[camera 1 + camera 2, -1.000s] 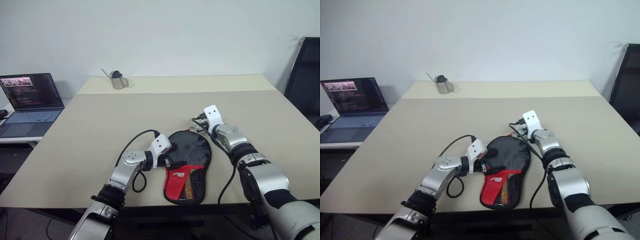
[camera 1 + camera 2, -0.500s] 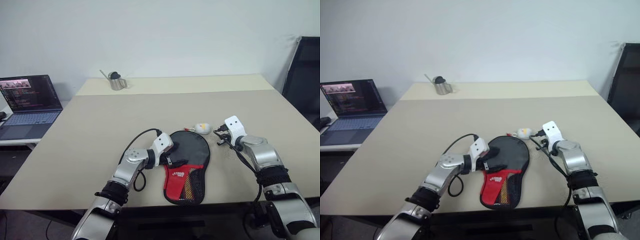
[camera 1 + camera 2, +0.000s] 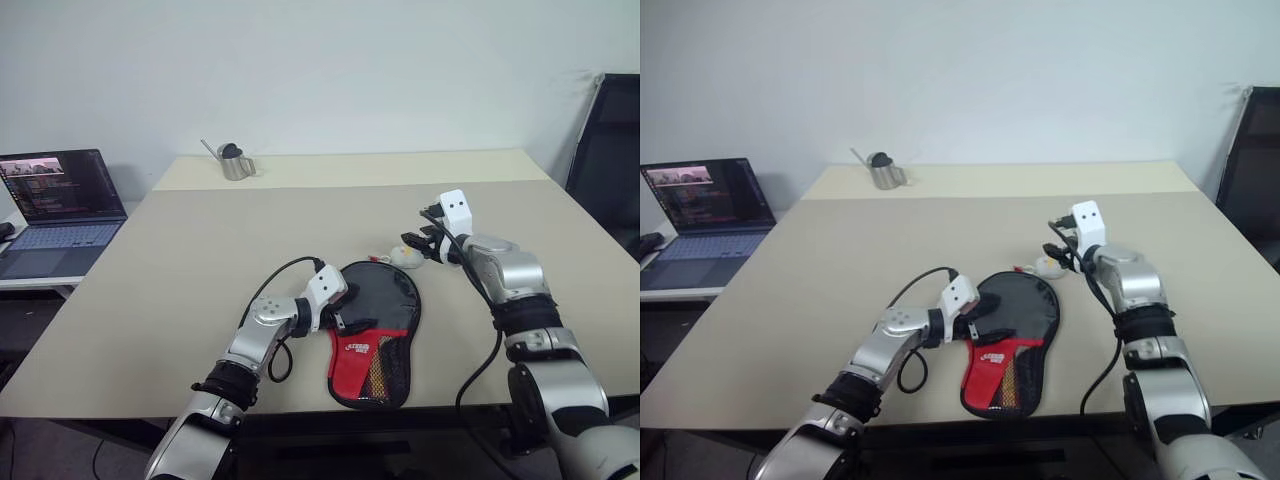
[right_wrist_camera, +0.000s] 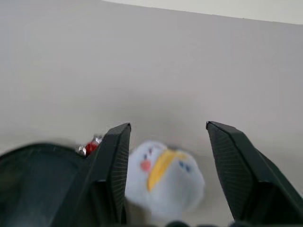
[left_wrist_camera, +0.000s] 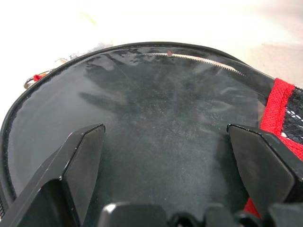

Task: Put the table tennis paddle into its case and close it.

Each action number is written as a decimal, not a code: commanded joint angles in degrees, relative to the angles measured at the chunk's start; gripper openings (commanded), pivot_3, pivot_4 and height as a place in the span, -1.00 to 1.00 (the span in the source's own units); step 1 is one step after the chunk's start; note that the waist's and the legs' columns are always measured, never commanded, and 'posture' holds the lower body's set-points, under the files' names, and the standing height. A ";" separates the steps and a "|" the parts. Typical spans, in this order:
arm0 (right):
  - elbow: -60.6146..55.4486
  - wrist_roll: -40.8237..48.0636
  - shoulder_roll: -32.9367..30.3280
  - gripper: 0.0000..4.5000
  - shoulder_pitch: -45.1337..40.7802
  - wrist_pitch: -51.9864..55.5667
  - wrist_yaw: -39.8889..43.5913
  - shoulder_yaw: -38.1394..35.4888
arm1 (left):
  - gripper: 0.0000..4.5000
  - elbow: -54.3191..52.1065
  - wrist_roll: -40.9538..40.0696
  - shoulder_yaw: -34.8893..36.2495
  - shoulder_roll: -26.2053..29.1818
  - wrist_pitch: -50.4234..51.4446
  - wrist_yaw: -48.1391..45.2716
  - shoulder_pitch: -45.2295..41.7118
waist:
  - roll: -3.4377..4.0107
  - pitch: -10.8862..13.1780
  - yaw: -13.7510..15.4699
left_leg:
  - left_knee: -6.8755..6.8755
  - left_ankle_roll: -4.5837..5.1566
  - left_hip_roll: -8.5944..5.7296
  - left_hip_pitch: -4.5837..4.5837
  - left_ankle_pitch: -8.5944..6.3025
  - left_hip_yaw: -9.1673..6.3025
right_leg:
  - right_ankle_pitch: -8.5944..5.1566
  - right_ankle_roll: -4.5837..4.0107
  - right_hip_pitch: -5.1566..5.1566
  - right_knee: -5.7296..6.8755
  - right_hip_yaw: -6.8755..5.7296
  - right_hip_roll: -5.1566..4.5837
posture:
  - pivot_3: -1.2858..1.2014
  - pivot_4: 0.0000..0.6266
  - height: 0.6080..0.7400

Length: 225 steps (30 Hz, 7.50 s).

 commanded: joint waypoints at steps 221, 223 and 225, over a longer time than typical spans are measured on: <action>-25.71 19.33 -25.00 0.99 25.35 -9.88 31.67 4.58 | 1.00 -40.28 -13.47 19.17 14.58 23.33 2.95 17.75 | 0.02 0.64 0.67 | -0.06 0.76 -0.92 -0.15 -0.20 -1.49 | -0.19 1.28 1.49 -1.85 -1.21 -1.32 | 0.03 -0.52 1.00; -23.08 18.42 -24.94 0.99 24.25 -10.57 32.34 3.82 | 1.00 -42.68 -13.56 19.66 14.75 24.12 5.23 18.44 | 0.03 0.65 0.57 | -0.06 0.74 -0.93 -0.15 -0.20 -1.47 | -0.19 1.25 1.48 -1.85 -1.20 -1.31 | 0.03 -0.52 1.00; -19.89 17.48 -25.48 0.99 23.27 -11.61 33.22 2.96 | 1.00 -44.01 -13.20 19.16 14.53 24.61 7.43 18.25 | 0.04 0.65 0.56 | -0.08 0.71 -0.92 -0.15 -0.20 -1.44 | -0.19 1.25 1.46 -1.86 -1.15 -1.31 | 0.03 -0.52 1.00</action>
